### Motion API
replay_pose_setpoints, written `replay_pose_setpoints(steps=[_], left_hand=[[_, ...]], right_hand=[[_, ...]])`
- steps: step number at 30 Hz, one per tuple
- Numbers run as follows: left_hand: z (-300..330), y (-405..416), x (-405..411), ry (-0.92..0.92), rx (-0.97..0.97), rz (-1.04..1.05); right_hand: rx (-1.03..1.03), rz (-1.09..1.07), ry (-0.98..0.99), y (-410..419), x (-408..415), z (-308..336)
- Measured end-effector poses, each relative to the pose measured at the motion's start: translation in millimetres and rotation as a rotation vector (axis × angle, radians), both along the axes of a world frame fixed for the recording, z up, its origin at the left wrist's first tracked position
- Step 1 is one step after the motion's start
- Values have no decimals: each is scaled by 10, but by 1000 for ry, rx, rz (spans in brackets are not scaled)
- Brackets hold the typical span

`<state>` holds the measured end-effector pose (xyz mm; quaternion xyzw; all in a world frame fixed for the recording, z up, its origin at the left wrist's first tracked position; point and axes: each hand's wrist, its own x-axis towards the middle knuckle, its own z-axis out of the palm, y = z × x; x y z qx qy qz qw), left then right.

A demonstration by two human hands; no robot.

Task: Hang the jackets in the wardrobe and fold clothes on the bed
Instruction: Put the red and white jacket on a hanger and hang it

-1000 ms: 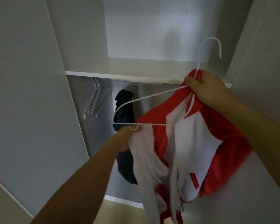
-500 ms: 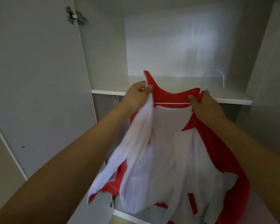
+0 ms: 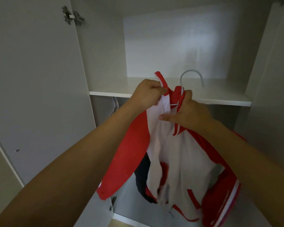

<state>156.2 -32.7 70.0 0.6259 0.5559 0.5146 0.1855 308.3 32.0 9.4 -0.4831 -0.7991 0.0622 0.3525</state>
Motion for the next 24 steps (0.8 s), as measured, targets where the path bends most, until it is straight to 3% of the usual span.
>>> replay_pose_setpoints(steps=[4,7,11,12,14,16,21,24], left_hand=[[87,-48,85,70,71,50],[84,-10,51,56,92,63],[-636,-28,65,-64,178,110],[-953,-53,124,-20,111,88],[-1526,-103,275,131,-226,-21],[-1934,-41,405,161,-484,-59],[-2313,185,544,-132,-434,10],[-2287,230,514,-358,-367,0]], right_hand=[[68,-124,-66,55,-42,-53],[73,-81,-2,104,13,-50],[-31,-20,108,130,131,48],[-77,-8,163,134,165,68],[-178,13,290,134,227,102],[-242,20,397,119,276,137],[-272,-36,550,55,414,211],[-144,-104,598,-1,515,186]])
